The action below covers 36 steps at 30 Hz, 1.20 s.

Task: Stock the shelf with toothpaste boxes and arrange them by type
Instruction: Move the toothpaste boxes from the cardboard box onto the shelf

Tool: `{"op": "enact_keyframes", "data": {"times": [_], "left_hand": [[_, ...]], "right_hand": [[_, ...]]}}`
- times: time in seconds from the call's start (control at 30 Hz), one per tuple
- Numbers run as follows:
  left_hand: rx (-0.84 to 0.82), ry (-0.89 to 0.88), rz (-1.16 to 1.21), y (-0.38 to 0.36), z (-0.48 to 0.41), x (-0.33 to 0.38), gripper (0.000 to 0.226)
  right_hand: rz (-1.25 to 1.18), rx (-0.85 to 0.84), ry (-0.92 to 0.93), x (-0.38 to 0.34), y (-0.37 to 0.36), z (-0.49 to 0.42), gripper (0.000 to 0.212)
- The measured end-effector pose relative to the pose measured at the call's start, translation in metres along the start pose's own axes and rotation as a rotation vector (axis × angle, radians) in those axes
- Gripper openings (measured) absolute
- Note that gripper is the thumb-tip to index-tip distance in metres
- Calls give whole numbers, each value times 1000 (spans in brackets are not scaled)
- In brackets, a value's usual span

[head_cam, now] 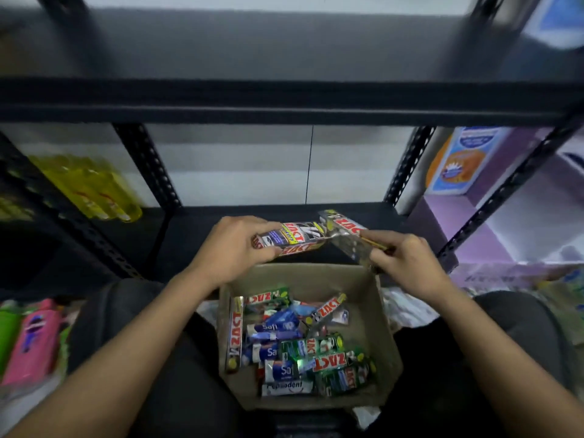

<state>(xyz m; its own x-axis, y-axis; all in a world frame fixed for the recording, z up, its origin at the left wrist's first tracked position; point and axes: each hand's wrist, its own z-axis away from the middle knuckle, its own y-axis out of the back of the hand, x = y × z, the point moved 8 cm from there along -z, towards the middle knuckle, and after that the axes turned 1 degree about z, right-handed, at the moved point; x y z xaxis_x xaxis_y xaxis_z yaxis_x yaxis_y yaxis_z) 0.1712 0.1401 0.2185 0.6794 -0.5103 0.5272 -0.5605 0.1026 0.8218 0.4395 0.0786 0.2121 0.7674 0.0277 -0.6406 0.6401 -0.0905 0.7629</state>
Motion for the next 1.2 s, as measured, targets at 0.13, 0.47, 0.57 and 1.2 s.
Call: {"op": "enact_keyframes", "data": {"times": [0.13, 0.47, 0.57, 1.2], "left_hand": [[103, -117, 24, 73, 15, 57, 43], [262, -300, 59, 194, 34, 147, 38], [333, -337, 24, 215, 28, 160, 37], [733, 129, -105, 245, -85, 71, 41]], "right_hand": [[38, 19, 214, -64, 68, 9, 38], [-241, 26, 395, -158, 177, 22, 31], [-306, 103, 396, -166, 195, 9, 28], [478, 256, 313, -157, 158, -143, 27]]}}
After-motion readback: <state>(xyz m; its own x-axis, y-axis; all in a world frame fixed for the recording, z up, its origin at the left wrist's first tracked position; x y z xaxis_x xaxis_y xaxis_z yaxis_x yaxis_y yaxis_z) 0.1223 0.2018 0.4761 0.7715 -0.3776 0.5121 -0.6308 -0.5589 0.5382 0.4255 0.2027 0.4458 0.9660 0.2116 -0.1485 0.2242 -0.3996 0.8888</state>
